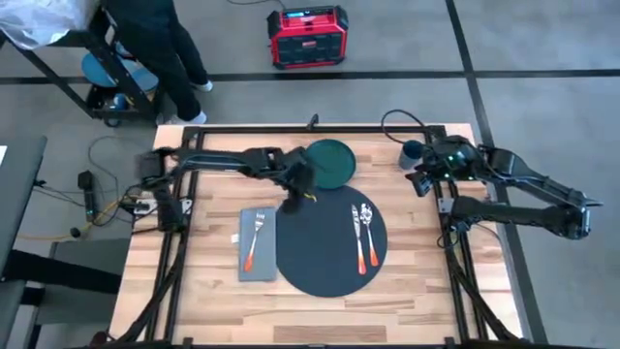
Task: Set table place
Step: Put the green plate on the blue placemat to the left of the orange table knife
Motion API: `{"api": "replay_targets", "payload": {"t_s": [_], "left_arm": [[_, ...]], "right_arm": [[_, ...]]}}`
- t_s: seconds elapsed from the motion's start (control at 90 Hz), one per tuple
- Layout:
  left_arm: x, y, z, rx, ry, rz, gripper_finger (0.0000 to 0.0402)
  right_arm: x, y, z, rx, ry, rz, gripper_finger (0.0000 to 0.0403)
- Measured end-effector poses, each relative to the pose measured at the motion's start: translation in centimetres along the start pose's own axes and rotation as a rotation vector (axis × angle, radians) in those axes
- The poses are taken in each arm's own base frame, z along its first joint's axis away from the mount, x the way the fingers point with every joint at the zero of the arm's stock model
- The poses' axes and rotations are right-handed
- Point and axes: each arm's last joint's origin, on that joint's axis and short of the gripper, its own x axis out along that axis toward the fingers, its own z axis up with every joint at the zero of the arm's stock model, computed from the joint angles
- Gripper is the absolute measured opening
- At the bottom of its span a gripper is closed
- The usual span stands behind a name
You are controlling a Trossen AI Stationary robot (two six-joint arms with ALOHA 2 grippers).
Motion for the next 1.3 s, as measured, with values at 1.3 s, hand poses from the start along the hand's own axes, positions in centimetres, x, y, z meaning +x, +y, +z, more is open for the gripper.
{"api": "replay_targets", "payload": {"t_s": [1.3], "left_arm": [[7.2, 3.4, 3.9, 0.066, 0.156, 0.069, 0.0040]], "right_arm": [[0.0, 0.0, -0.1, 0.048, 0.007, -0.006, 0.0209]]}}
